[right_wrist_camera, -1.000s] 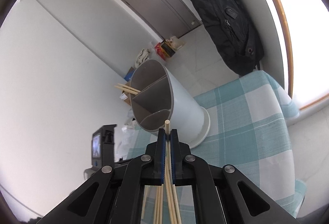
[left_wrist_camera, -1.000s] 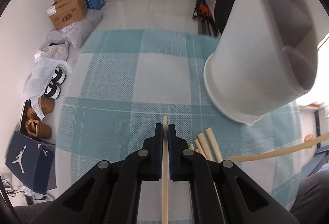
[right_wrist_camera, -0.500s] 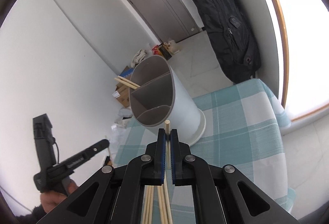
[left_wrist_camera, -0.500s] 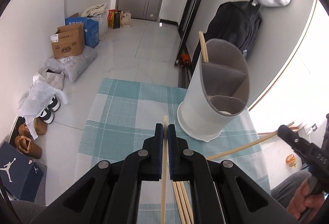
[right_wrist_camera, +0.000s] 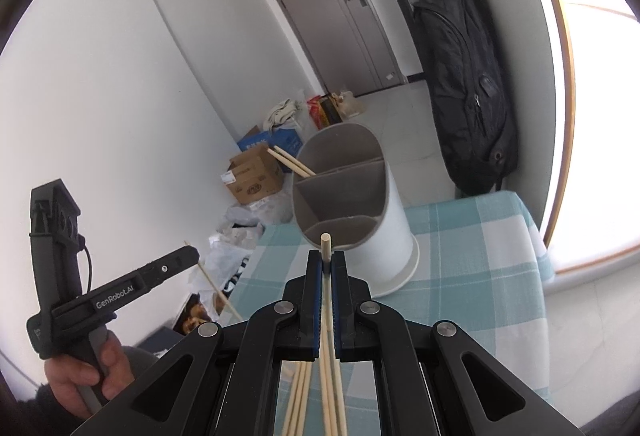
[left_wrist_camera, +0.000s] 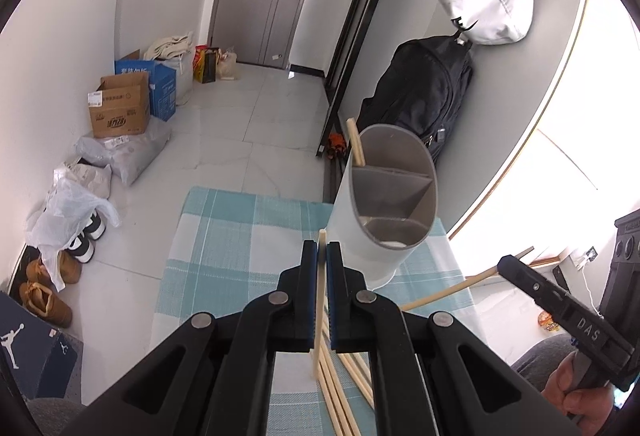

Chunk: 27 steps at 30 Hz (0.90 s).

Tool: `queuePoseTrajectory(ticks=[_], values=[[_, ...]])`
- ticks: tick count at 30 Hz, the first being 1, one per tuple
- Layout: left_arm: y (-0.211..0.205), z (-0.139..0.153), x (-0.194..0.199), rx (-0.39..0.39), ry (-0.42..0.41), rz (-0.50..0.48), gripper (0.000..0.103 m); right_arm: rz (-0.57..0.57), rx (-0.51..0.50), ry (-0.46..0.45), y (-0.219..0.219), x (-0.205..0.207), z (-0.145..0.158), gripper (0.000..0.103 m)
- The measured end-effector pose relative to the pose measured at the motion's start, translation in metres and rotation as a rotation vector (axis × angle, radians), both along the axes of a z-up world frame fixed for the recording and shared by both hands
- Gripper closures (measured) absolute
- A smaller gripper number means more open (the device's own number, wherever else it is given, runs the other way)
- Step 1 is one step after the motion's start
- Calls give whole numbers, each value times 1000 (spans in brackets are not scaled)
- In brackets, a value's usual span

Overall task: Organize utensils
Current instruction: 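Carry chopsticks into the holder with both grippers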

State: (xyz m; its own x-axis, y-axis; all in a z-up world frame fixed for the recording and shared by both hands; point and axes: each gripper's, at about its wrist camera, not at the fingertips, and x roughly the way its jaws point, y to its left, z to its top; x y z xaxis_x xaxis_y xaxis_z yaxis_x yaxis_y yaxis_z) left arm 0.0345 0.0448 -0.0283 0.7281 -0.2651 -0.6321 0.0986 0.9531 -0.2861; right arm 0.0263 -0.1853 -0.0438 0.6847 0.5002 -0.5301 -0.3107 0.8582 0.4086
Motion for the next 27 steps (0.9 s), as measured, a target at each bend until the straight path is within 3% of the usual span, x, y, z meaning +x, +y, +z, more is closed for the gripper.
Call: queuePoseTrajectory(ticks=[13, 27], values=[[-14, 44, 5, -17, -54, -59, 103, 6, 2, 3, -7, 12, 35, 100], [-21, 114, 36, -51, -127, -68, 103, 10, 11, -8, -24, 54, 117, 100]])
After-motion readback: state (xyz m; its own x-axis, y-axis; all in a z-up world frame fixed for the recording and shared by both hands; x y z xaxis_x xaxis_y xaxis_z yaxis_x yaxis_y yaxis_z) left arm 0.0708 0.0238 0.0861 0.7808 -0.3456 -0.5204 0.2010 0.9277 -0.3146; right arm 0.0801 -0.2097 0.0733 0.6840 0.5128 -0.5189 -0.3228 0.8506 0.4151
